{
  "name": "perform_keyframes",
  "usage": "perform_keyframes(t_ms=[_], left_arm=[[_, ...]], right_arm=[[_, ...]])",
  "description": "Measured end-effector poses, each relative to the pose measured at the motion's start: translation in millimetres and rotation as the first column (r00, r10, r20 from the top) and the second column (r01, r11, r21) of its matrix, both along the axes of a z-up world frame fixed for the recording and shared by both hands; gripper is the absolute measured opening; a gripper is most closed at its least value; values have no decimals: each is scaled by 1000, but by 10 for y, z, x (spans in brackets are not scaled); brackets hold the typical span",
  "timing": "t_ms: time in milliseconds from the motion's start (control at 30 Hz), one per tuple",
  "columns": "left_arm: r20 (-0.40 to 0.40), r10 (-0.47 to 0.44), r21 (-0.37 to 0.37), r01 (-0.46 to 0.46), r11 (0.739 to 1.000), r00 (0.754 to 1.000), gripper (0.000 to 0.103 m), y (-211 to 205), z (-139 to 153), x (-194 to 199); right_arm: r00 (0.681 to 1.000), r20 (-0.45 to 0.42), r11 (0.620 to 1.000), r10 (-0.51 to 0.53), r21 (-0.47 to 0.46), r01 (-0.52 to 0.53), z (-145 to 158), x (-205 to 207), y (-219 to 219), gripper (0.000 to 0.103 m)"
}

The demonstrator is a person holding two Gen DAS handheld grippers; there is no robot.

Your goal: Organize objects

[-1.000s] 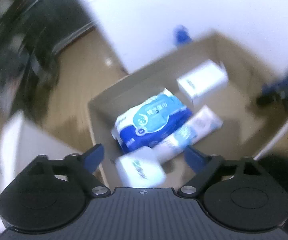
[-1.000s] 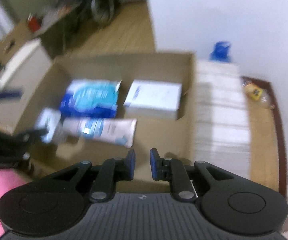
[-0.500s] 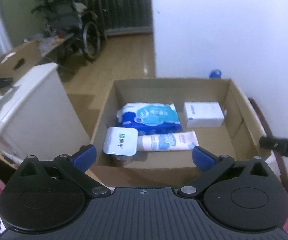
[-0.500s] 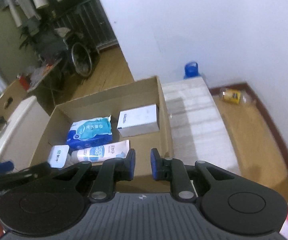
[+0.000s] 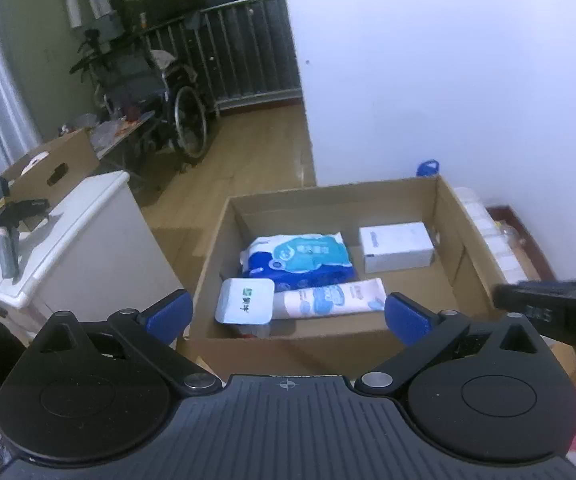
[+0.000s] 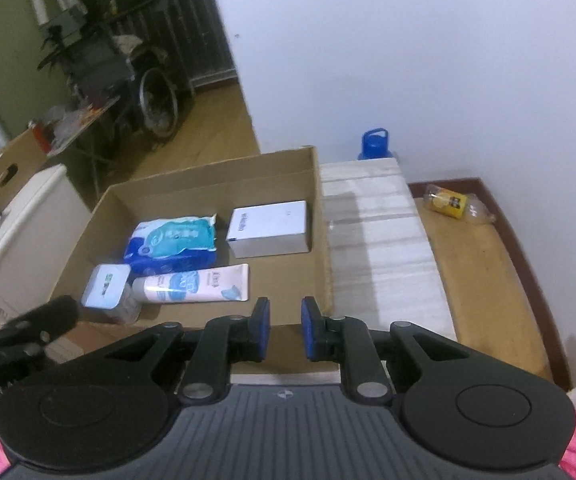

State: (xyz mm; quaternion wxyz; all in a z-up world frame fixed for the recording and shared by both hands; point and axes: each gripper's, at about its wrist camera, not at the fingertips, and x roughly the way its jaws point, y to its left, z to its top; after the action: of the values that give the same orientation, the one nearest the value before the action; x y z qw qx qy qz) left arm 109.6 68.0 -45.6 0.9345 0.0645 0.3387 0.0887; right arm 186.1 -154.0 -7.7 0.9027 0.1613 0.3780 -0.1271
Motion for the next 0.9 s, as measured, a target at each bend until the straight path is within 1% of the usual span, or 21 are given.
perform_keyframes(t_ms=[33,100,167,200,233,267,367,433,467,500,533,567,633,700,733,833,900], left_arm=[[5,10,21,-10,1000,1000,103,-9,-19,-17],[5,53,80,-53,995,999,103,-42,-55,-10],[-8,86,144,-84,986,996,103,-57,-84,13],[-6,89,156,-87,984,996,103,-48,-96,10],[-4,89,147,-87,985,996,103,-23,-97,4],[-7,91,122,-89,989,996,103,14,-95,6],[-22,89,15,-89,996,996,103,146,-79,19],[-24,73,-49,-74,996,997,103,210,-77,11],[-14,51,-83,-52,995,999,103,231,-82,-1],[13,15,-123,-13,992,1000,103,254,-87,-27],[41,-13,-149,19,989,999,103,260,-112,-61],[67,-34,-160,44,986,997,103,257,-145,-87],[100,-56,-126,68,990,993,103,209,-212,-116],[103,-68,-75,76,994,992,103,136,-299,-114],[104,-70,-61,77,995,992,103,111,-347,-117],[136,-72,-71,82,994,988,103,83,-488,-123],[146,-56,-59,65,996,988,103,71,-589,-121]], right_arm=[[1000,-3,1000,7,-4,-7,-6,13,17,22],[1000,-20,1000,-11,-4,11,-5,7,40,22],[1000,-18,1000,9,-12,-9,-18,8,70,22],[1000,-20,1000,17,-15,-17,-22,4,80,22],[1000,-21,1000,14,-18,-15,-22,-1,79,22],[1000,-21,1000,8,-23,-9,-14,-7,76,22],[1000,-12,999,-9,-33,8,16,-28,51,23],[1000,-9,999,-16,-33,16,24,-41,28,23],[1000,-9,999,-22,-32,22,22,-46,10,23],[1000,-10,999,-28,-31,27,16,-48,-8,23],[999,-11,999,-33,-29,33,7,-52,-25,23],[999,-10,999,-39,-26,39,-8,-56,-42,23],[999,-12,999,-40,-25,39,-41,-64,-63,23],[999,-31,998,-42,-37,41,-80,-69,-67,23],[998,-36,998,-44,-44,43,-94,-70,-68,23],[999,-30,998,-40,-51,38,-130,-104,-54,23],[999,-22,998,-50,-48,49,-162,-135,-48,23]])
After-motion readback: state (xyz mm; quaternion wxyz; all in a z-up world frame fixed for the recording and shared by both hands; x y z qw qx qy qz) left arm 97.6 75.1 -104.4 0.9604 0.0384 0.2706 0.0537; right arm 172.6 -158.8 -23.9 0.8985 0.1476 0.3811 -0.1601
